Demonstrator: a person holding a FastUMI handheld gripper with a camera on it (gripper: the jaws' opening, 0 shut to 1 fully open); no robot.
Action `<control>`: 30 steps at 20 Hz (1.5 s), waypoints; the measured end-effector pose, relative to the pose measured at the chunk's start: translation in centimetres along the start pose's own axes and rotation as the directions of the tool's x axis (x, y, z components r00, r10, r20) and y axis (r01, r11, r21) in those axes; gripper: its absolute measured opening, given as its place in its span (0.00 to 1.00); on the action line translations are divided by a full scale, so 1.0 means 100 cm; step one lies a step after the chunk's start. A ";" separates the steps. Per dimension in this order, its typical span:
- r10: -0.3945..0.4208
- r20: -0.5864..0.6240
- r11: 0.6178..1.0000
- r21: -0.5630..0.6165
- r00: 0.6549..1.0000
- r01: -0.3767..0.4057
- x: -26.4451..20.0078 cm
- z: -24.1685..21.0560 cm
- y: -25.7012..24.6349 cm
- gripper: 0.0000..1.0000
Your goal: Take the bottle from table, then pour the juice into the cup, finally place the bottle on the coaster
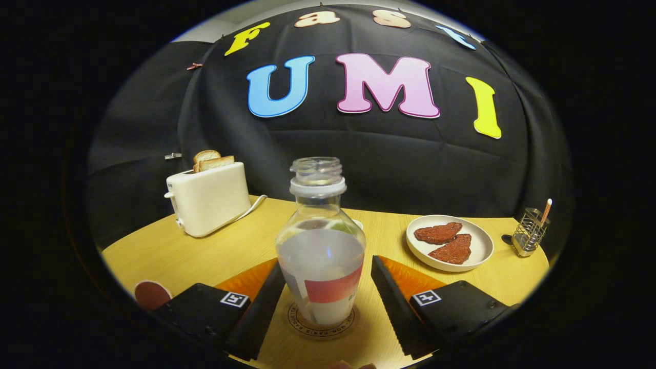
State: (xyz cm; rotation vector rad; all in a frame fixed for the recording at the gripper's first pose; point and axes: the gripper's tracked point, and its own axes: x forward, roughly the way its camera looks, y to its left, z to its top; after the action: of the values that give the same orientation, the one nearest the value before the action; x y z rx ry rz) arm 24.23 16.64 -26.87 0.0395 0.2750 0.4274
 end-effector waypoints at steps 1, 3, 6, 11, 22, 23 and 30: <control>-0.004 -0.001 1.000 -0.002 1.000 0.004 -0.004 0.002 -0.003 0.99; 0.008 -0.009 1.000 0.012 1.000 -0.008 -0.014 0.006 -0.002 1.00; 0.025 -0.018 1.000 0.014 1.000 -0.025 -0.034 0.014 -0.001 1.00; 0.046 -0.002 0.999 -0.012 0.999 -0.046 -0.080 0.042 0.002 1.00; -0.218 0.089 0.971 -0.077 0.972 0.225 -0.228 0.135 -0.046 0.98; -0.242 0.112 0.965 -0.076 0.964 0.251 -0.243 0.146 -0.049 0.97; -0.367 0.170 0.927 -0.013 0.914 0.375 -0.331 0.179 -0.058 0.97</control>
State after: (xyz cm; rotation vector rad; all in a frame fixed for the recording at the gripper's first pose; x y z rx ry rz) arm 2.56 -2.01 -1.80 -0.0226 0.1041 0.0492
